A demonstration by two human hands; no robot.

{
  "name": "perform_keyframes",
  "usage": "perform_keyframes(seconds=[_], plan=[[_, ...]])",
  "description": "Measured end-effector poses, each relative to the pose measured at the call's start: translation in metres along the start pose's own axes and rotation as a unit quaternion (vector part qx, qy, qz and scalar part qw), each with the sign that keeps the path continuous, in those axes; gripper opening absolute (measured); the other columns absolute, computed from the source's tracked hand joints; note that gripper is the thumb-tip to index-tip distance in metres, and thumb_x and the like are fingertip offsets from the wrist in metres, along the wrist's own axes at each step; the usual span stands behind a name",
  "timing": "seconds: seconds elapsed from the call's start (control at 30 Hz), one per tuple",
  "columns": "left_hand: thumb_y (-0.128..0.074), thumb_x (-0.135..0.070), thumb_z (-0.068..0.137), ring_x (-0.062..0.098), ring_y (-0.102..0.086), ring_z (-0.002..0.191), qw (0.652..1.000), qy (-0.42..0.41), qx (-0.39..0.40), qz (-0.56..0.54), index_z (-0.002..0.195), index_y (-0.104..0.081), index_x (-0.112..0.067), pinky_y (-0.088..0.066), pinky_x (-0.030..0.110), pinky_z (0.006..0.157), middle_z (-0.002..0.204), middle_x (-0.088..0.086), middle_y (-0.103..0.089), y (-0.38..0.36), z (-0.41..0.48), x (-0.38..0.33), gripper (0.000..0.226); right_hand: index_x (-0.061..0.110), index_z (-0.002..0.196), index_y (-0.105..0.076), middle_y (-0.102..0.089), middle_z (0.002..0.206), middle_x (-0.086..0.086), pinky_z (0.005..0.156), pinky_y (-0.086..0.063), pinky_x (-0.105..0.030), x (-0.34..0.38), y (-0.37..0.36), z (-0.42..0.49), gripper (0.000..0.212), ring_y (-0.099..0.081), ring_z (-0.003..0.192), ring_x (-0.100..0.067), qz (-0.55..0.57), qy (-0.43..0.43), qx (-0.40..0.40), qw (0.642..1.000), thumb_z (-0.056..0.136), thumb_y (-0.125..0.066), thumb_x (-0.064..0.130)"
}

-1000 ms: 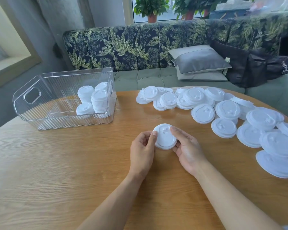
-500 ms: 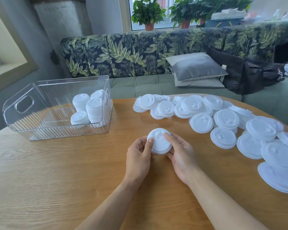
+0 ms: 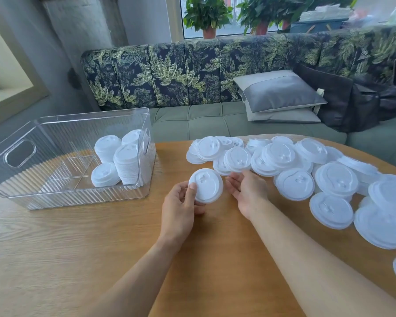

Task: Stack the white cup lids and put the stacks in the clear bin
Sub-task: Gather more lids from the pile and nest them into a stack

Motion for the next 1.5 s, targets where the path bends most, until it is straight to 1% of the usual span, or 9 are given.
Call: perform_keyframes(seconds=[0.2, 0.37, 0.57, 0.8, 0.9, 1.03, 1.23, 1.43, 1.5], plan=[[-0.056, -0.039, 0.107, 0.023, -0.076, 0.073, 0.999, -0.017, -0.028, 0.005, 0.113, -0.068, -0.024, -0.063, 0.033, 0.064, 0.084, 0.003, -0.076, 0.001, -0.002, 0.0, 0.02, 0.004, 0.089, -0.06, -0.065, 0.065, -0.006, 0.045, -0.053, -0.022, 0.0, -0.011, 0.015, 0.021, -0.062, 0.041, -0.011, 0.047, -0.026, -0.031, 0.998, 0.106, -0.056, 0.017], [-0.054, -0.038, 0.107, 0.022, -0.076, 0.073, 0.999, -0.023, -0.023, 0.015, 0.112, -0.067, -0.024, -0.063, 0.037, 0.065, 0.083, -0.003, -0.076, 0.001, -0.006, -0.001, 0.02, 0.007, 0.092, -0.065, -0.054, 0.058, 0.001, 0.044, -0.05, -0.019, -0.005, -0.009, 0.003, 0.017, -0.055, 0.046, -0.009, 0.101, -0.041, 0.021, 0.994, 0.102, -0.066, 0.021], [-0.055, -0.034, 0.108, 0.022, -0.077, 0.072, 1.0, -0.016, -0.011, -0.002, 0.112, -0.069, -0.019, -0.064, 0.041, 0.066, 0.088, 0.001, -0.078, 0.003, -0.017, -0.004, 0.021, 0.012, 0.091, -0.06, -0.047, 0.065, 0.003, 0.047, -0.043, -0.02, -0.015, 0.007, -0.028, 0.015, -0.046, 0.054, -0.008, 0.144, -0.079, 0.13, 0.978, 0.102, -0.065, 0.022], [-0.048, -0.035, 0.11, 0.023, -0.074, 0.071, 1.0, 0.0, -0.008, -0.023, 0.111, -0.069, -0.016, -0.058, 0.03, 0.06, 0.081, 0.007, -0.077, 0.011, -0.053, -0.003, 0.028, 0.009, 0.104, -0.07, -0.073, 0.088, -0.005, 0.067, -0.058, -0.029, -0.019, 0.039, -0.067, 0.017, -0.07, 0.081, -0.018, 0.135, -0.082, 0.173, 0.972, 0.095, -0.067, 0.023], [-0.047, -0.035, 0.111, 0.015, -0.067, 0.07, 1.0, -0.007, -0.015, -0.017, 0.109, -0.07, -0.018, -0.06, 0.035, 0.062, 0.08, -0.002, -0.074, 0.015, -0.069, -0.003, 0.029, 0.007, 0.114, -0.067, -0.077, 0.105, -0.009, 0.08, -0.058, -0.032, -0.019, 0.051, -0.081, 0.02, -0.073, 0.096, -0.021, 0.112, -0.066, 0.173, 0.976, 0.098, -0.062, 0.019], [-0.044, -0.036, 0.111, 0.01, -0.061, 0.07, 0.999, -0.014, -0.039, -0.01, 0.108, -0.068, -0.021, -0.055, 0.03, 0.056, 0.077, -0.011, -0.068, 0.02, -0.088, -0.009, 0.028, 0.005, 0.114, -0.066, -0.078, 0.097, -0.011, 0.08, -0.057, -0.033, -0.019, 0.06, -0.097, 0.017, -0.076, 0.088, -0.02, 0.021, -0.012, 0.148, 0.989, 0.102, -0.058, 0.013], [-0.045, -0.035, 0.111, 0.009, -0.057, 0.063, 0.999, -0.033, -0.032, 0.013, 0.11, -0.067, -0.025, -0.049, 0.023, 0.051, 0.092, -0.004, -0.07, 0.017, -0.107, -0.017, 0.025, 0.013, 0.112, -0.075, -0.078, 0.111, -0.004, 0.085, -0.054, -0.03, -0.021, 0.06, -0.109, 0.016, -0.07, 0.096, -0.015, -0.048, 0.046, 0.114, 0.991, 0.102, -0.064, 0.02], [-0.046, -0.042, 0.109, 0.009, -0.066, 0.09, 0.991, -0.082, 0.035, 0.097, 0.121, -0.066, -0.027, -0.057, 0.038, 0.085, 0.11, -0.011, -0.073, 0.004, -0.119, -0.018, 0.027, 0.018, 0.097, -0.07, -0.078, 0.083, 0.003, 0.071, -0.057, -0.032, -0.023, 0.061, -0.111, 0.008, -0.072, 0.072, -0.01, -0.057, 0.039, 0.098, 0.993, 0.095, -0.074, 0.024], [-0.044, -0.054, 0.104, 0.001, -0.067, 0.097, 0.986, -0.09, 0.055, 0.127, 0.122, -0.065, -0.032, -0.056, 0.034, 0.088, 0.11, -0.017, -0.073, 0.0, -0.122, -0.02, 0.035, 0.017, 0.096, -0.07, -0.077, 0.082, 0.003, 0.064, -0.058, -0.03, -0.023, 0.062, -0.111, 0.009, -0.073, 0.07, -0.01, -0.043, 0.03, 0.105, 0.993, 0.094, -0.075, 0.024]])
Point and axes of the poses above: each hand's wrist, its own z-axis towards the middle knuckle, its own y-axis out of the back of the hand, x = y × z, the point moved 7 cm from there along z, towards the middle knuckle
